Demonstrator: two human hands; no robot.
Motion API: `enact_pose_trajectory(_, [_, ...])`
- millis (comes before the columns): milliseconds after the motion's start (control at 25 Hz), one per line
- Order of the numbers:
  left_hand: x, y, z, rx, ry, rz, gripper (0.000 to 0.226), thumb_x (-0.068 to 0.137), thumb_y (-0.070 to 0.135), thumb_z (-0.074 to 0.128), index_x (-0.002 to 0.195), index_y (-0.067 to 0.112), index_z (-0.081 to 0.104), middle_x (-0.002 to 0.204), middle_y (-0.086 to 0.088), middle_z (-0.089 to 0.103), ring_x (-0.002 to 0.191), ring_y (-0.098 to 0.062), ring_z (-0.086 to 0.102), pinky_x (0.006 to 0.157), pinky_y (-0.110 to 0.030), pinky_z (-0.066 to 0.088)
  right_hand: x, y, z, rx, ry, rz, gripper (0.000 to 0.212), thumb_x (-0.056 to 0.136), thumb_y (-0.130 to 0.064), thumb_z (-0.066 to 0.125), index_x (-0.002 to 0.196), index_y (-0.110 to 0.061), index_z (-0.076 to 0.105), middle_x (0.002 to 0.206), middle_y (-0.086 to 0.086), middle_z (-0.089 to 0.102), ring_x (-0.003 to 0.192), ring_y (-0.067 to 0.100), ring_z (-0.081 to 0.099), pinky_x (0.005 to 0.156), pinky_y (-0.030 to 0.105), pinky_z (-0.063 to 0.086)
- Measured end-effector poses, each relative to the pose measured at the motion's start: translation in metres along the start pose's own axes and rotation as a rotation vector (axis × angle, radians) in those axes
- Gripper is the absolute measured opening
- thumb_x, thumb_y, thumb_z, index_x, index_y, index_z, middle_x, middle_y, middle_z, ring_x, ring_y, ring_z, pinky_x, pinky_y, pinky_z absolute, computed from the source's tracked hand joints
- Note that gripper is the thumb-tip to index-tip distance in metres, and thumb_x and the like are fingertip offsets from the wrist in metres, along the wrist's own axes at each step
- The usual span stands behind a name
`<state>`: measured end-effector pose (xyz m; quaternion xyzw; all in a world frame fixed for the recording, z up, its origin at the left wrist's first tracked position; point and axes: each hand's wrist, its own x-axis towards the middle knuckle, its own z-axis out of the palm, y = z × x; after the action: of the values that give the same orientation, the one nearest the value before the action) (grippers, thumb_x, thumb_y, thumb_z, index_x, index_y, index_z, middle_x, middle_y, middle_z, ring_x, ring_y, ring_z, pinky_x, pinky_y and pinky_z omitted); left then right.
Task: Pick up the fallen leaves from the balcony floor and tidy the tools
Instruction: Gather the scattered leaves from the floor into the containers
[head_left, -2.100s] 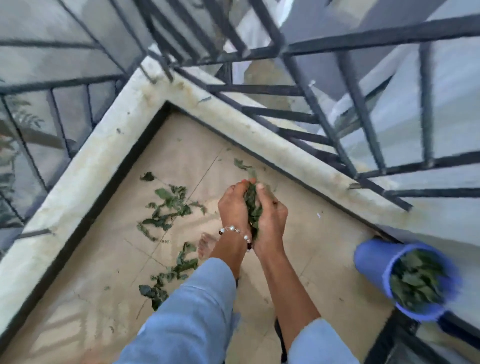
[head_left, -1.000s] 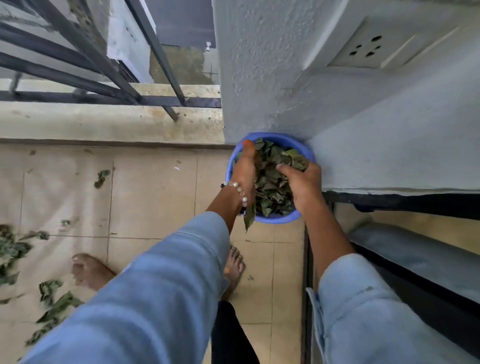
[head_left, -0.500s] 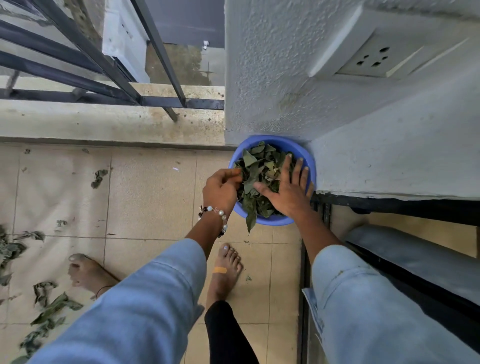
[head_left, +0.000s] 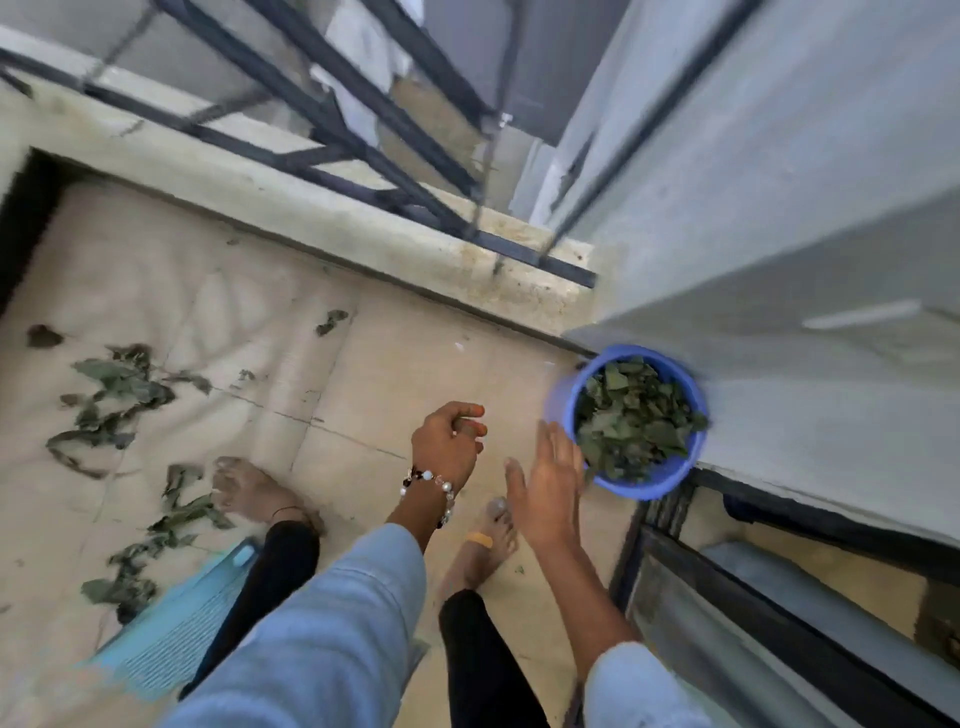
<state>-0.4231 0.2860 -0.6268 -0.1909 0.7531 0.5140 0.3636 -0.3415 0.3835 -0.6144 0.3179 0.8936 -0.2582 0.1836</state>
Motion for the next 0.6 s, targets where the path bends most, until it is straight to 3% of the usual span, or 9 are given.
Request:
enact_pose_trajectory(80, [0.003, -0.012, -0.068, -0.026, 0.103, -0.035, 0.029, 0.094, -0.002, 0.041, 0.097, 0.013, 0.066, 0.076, -0.008, 0.067, 0.059, -0.017, 0.060, 0.051, -0.013, 0.045, -0.007, -0.056, 0.027, -0.035, -0.127, -0.087, 0.053, 0.092, -0.025, 0.053, 0.142, -0.011, 0.041, 0.143, 0.011, 0.041, 0.130, 0.031, 0.035, 0.106, 0.041, 0.032])
enact_pose_trajectory(200, [0.009, -0.045, -0.182, -0.103, 0.310, -0.143, 0.027, 0.096, -0.002, 0.041, 0.094, 0.010, 0.065, 0.069, -0.006, 0.064, 0.056, -0.013, 0.059, 0.063, -0.024, 0.053, -0.011, -0.147, 0.070, -0.097, -0.296, -0.245, 0.046, 0.094, -0.024, 0.053, 0.138, -0.019, 0.046, 0.134, 0.008, 0.047, 0.124, 0.027, 0.038, 0.102, 0.037, 0.035])
enact_pose_trajectory(320, [0.010, -0.085, -0.294, -0.080, 0.489, -0.279, 0.024, 0.095, 0.001, 0.046, 0.094, 0.013, 0.066, 0.068, -0.004, 0.064, 0.054, -0.007, 0.060, 0.058, -0.011, 0.048, -0.002, -0.234, 0.121, -0.217, -0.436, -0.358, 0.042, 0.094, -0.025, 0.052, 0.136, -0.020, 0.049, 0.129, 0.008, 0.051, 0.122, 0.027, 0.042, 0.100, 0.035, 0.037])
enact_pose_trajectory(480, [0.021, -0.135, -0.411, -0.027, 0.531, -0.399, 0.017, 0.092, 0.012, 0.054, 0.095, 0.017, 0.070, 0.082, -0.007, 0.074, 0.083, -0.029, 0.069, 0.081, -0.035, 0.055, 0.022, -0.321, 0.188, -0.232, -0.509, -0.324, 0.034, 0.090, -0.017, 0.057, 0.123, -0.010, 0.058, 0.116, 0.015, 0.061, 0.111, 0.032, 0.054, 0.091, 0.033, 0.043])
enact_pose_trajectory(600, [0.038, -0.153, -0.463, 0.025, 0.519, -0.413, 0.017, 0.093, 0.017, 0.055, 0.100, 0.017, 0.070, 0.090, -0.005, 0.073, 0.089, -0.026, 0.065, 0.077, -0.025, 0.047, 0.051, -0.359, 0.226, -0.289, -0.478, -0.299, 0.029, 0.087, -0.010, 0.061, 0.115, -0.002, 0.063, 0.108, 0.019, 0.067, 0.106, 0.032, 0.060, 0.091, 0.029, 0.041])
